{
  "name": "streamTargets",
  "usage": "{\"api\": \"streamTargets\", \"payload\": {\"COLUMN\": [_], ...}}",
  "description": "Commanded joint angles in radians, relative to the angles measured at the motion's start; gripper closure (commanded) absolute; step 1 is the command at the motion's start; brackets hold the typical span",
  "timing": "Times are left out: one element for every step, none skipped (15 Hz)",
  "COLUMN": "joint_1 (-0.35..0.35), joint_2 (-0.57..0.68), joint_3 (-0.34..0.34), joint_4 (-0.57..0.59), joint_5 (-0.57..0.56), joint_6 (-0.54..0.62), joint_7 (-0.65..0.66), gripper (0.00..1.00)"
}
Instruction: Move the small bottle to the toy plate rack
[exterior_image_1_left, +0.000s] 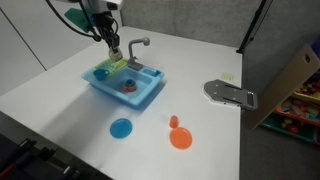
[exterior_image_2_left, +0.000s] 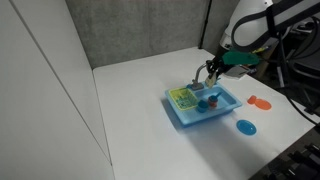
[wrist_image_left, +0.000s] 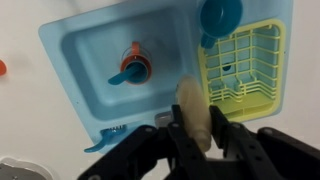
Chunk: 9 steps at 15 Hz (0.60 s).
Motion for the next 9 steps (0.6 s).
{"api": "streamTargets", "payload": {"joint_1": [0.025, 0.033, 0.040, 0.045, 0.050, 0.052, 0.055, 0.058, 0.060], "joint_2": [0.057, 0.072, 0.087, 0.101, 0.117, 0.132, 0.147, 0.162, 0.175], "joint_3": [0.005, 0.006, 0.010, 0.013, 0.018, 0.023, 0.027, 0.030, 0.034], "joint_4": [0.078, 0.096, 0.112, 0.127, 0.143, 0.155, 0.168, 0.177, 0.186], "joint_5": [0.019, 0.020, 0.023, 0.027, 0.033, 0.041, 0.049, 0.054, 0.058], "joint_6": [-0.007, -0.011, -0.010, -0.011, -0.007, -0.005, -0.005, -0.002, 0.001], "joint_7": [-0.009, -0.006, -0.007, -0.009, -0.013, -0.017, -0.019, -0.022, -0.026], "gripper": [0.91, 0.91, 0.91, 0.91, 0.91, 0.91, 0.91, 0.91, 0.91]}}
